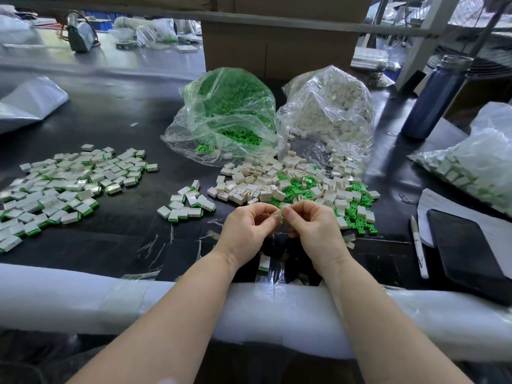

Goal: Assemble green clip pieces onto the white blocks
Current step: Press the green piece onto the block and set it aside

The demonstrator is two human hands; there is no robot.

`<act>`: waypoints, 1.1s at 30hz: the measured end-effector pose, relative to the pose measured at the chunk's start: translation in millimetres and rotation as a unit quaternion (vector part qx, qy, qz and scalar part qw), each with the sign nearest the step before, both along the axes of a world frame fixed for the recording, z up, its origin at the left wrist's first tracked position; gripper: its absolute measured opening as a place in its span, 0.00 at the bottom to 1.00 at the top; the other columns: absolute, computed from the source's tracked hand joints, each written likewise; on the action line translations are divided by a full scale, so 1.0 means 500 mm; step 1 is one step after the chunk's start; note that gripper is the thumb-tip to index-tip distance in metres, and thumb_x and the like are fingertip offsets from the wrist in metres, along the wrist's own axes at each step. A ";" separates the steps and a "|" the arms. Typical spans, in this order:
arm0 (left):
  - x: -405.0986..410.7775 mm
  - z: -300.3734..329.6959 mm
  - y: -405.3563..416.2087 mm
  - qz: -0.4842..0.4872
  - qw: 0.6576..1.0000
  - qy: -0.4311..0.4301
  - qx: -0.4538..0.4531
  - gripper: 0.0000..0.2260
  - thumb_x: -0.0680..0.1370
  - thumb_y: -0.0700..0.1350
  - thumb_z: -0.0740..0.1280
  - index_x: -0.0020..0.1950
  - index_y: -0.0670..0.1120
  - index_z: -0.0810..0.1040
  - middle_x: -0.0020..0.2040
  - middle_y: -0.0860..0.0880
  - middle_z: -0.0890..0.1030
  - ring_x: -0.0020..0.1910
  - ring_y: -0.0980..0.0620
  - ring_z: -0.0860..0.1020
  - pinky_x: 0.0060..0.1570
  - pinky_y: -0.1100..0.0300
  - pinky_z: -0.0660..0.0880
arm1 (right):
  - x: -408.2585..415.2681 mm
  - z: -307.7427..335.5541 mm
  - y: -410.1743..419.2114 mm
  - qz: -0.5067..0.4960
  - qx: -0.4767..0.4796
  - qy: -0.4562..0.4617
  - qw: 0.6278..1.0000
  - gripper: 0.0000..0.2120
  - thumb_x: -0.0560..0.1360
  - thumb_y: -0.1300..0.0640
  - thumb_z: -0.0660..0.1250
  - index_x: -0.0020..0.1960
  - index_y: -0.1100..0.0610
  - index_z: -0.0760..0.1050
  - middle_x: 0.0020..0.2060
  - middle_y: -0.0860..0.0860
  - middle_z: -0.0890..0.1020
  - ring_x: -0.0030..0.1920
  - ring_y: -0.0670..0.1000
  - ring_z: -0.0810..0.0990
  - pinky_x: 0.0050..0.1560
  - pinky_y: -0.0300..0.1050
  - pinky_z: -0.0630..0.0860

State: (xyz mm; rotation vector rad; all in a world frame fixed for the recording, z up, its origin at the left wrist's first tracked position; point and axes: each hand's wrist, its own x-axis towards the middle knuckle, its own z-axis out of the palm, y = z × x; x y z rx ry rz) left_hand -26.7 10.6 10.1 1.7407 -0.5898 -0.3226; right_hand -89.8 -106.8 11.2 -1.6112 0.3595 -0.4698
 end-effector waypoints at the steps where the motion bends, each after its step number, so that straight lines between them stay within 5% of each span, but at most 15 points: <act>1: 0.000 0.000 0.000 0.002 1.000 0.001 0.004 0.03 0.75 0.41 0.68 0.47 0.46 0.81 0.42 0.45 0.83 0.44 0.49 0.81 0.50 0.58 0.78 | -0.001 0.001 0.000 0.003 0.004 -0.005 1.000 0.05 0.74 0.65 0.68 0.39 0.61 0.78 0.30 0.49 0.81 0.30 0.42 0.79 0.30 0.33 0.74; 5: -0.001 0.003 0.003 0.012 1.000 -0.015 0.023 0.02 0.75 0.41 0.68 0.45 0.46 0.80 0.41 0.42 0.83 0.44 0.44 0.80 0.51 0.51 0.77 | -0.005 0.005 0.002 0.012 -0.022 -0.008 1.000 0.03 0.72 0.65 0.70 0.40 0.63 0.78 0.33 0.55 0.82 0.31 0.46 0.80 0.31 0.35 0.75; 11: -0.001 0.005 0.002 0.021 0.998 -0.040 0.050 0.05 0.73 0.37 0.66 0.42 0.45 0.79 0.37 0.48 0.79 0.38 0.53 0.75 0.43 0.62 0.73 | -0.004 0.002 0.003 0.033 -0.052 0.001 0.998 0.05 0.73 0.65 0.69 0.38 0.60 0.78 0.31 0.53 0.79 0.31 0.45 0.75 0.33 0.37 0.74; 16: 0.005 0.007 0.003 0.015 0.999 -0.031 -0.008 0.06 0.74 0.35 0.66 0.43 0.46 0.79 0.50 0.47 0.75 0.42 0.57 0.75 0.43 0.74 0.72 | -0.001 -0.001 0.001 0.025 0.002 -0.014 1.000 0.02 0.76 0.62 0.66 0.47 0.60 0.77 0.39 0.52 0.81 0.39 0.46 0.79 0.41 0.40 0.79; 23: -0.001 0.009 0.004 -0.054 0.998 -0.017 -0.009 0.08 0.75 0.39 0.68 0.42 0.53 0.77 0.55 0.50 0.67 0.49 0.53 0.73 0.53 0.65 0.73 | 0.000 0.001 0.002 0.121 0.002 0.020 0.992 0.15 0.78 0.54 0.60 0.51 0.64 0.80 0.40 0.60 0.81 0.39 0.48 0.78 0.38 0.35 0.76; 27: -0.005 0.011 0.006 -0.064 0.997 -0.034 0.016 0.09 0.75 0.38 0.67 0.43 0.53 0.77 0.56 0.48 0.66 0.56 0.52 0.72 0.60 0.61 0.71 | -0.002 0.000 -0.002 0.123 0.017 0.017 0.992 0.12 0.77 0.57 0.63 0.50 0.64 0.80 0.43 0.66 0.81 0.38 0.50 0.77 0.35 0.34 0.74; 33: -0.005 0.011 0.003 -0.070 0.994 -0.069 0.038 0.13 0.74 0.35 0.65 0.41 0.55 0.74 0.55 0.47 0.67 0.51 0.52 0.72 0.57 0.60 0.72 | -0.001 0.000 -0.004 0.116 0.017 0.013 0.993 0.11 0.76 0.59 0.65 0.46 0.66 0.81 0.35 0.61 0.77 0.32 0.47 0.72 0.32 0.33 0.70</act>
